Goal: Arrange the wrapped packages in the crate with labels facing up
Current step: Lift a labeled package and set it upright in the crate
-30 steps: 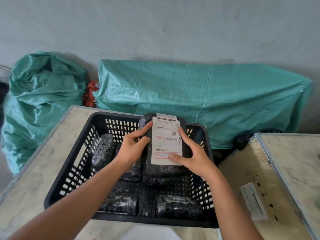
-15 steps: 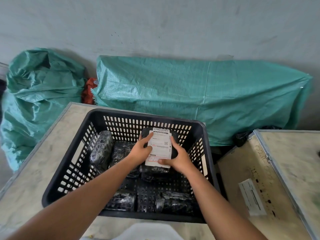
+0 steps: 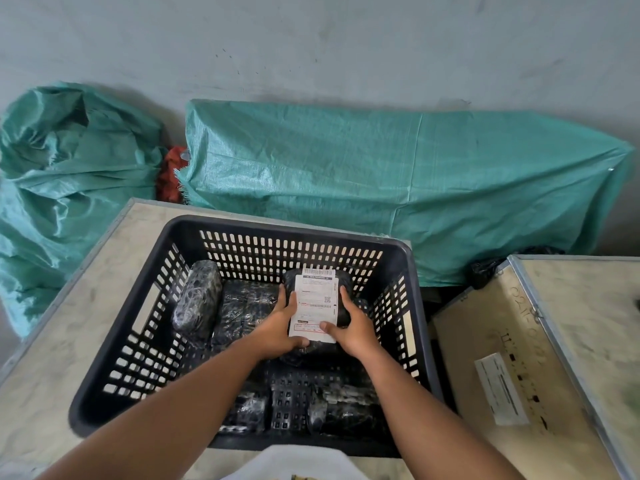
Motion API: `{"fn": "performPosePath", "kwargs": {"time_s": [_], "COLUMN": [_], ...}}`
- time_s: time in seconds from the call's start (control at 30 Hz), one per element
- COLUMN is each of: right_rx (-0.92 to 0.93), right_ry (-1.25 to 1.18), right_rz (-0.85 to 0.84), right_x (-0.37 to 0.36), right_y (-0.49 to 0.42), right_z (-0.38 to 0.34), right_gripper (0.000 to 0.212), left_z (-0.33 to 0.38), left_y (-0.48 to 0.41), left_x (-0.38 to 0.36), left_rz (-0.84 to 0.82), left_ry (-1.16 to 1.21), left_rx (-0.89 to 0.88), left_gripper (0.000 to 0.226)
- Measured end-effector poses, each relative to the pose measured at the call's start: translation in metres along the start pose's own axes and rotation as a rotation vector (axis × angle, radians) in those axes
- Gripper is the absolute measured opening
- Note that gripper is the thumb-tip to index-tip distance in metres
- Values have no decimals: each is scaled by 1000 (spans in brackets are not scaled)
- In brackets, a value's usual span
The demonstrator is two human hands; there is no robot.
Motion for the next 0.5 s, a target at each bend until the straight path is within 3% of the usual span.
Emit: {"fn": "performPosePath", "kwargs": {"time_s": [0.5], "right_rx": [53], "right_ry": [98], "right_rz": [41], "right_x": [8], "right_y": [9], "right_z": [-18], "right_gripper": [92], "left_z": [-4], "left_y": [1], "left_x": [12], "left_rz": [42], "left_ry": [34], "left_rx": [61], "left_gripper": [124]}}
Point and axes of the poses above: each hand's wrist, its own y-axis away from the middle knuckle, its own x-axis out of the back of the hand, z = x × y, the point moved 2 cm from there along -y, towards the middle knuckle, and after that the axes turned 15 degrees about -y, right-handed, at the moved point
